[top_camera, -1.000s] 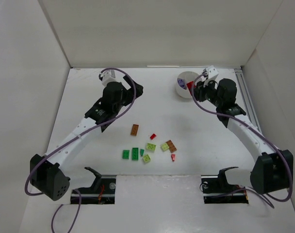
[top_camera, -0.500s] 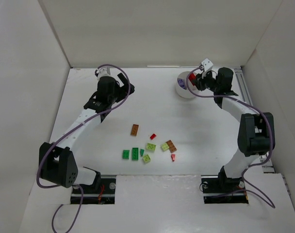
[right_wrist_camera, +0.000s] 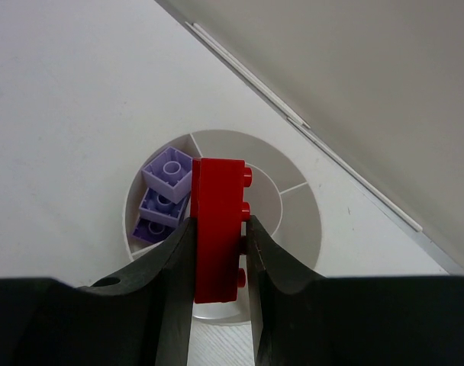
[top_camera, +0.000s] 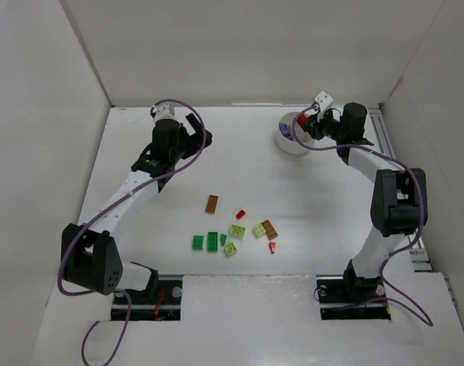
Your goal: Sort the legos into containers by color
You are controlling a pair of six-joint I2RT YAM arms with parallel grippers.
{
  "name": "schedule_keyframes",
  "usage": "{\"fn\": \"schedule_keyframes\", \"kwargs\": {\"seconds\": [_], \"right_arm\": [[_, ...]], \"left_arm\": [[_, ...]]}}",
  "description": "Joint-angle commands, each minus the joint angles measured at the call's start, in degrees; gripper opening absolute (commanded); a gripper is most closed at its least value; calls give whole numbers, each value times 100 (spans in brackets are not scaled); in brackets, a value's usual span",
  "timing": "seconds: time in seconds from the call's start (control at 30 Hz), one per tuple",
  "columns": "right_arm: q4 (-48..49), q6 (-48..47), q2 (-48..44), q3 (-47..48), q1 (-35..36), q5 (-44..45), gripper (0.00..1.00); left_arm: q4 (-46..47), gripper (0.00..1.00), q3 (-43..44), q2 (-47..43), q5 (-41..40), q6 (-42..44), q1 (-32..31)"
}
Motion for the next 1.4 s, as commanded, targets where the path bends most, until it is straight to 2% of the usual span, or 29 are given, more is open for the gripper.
{"fn": "schedule_keyframes", "kwargs": {"seconds": [0.0, 0.27, 0.43, 0.53, 0.57, 0.77, 0.8, 1.0, 1.07, 1.13, 1.17, 1.2, 1.37], "right_arm": [[151, -211, -14, 12, -68, -371, 20], [99, -211, -14, -102, -121, -433, 28], [99, -272, -14, -155, -121, -433, 28], [46, -272, 38, -155, -121, -433, 34], [46, -272, 38, -155, -121, -381, 38], [-7, -272, 91, -94, -121, -327, 47], [-7, -272, 91, -94, -121, -327, 51], [-60, -272, 91, -41, -121, -275, 50], [-60, -220, 91, -41, -121, -275, 40], [-112, -220, 143, -41, -121, -275, 37], [-112, -220, 144, 11, -121, -275, 30], [-112, -220, 144, 12, -121, -275, 28], [-165, -220, 144, 12, -121, 32, 24]], "left_arm": [[201, 100, -28, -37, 22, 101, 22], [201, 100, 24, -37, 75, 101, 22], [201, 100, -81, -89, 75, 48, 22], [201, 100, -81, -90, 75, 48, 22], [201, 100, -81, -142, 75, 48, 22], [149, 100, -81, -195, 22, 48, 22], [149, 100, -81, -195, 22, 48, 22], [96, 100, -134, -248, -31, 48, 22], [96, 100, -134, -248, -31, 48, 22], [96, 100, -134, -248, -31, 48, 22], [96, 100, -134, -248, -31, 48, 22], [96, 100, -134, -248, -31, 48, 22], [96, 100, -134, -248, -31, 48, 22]]}}
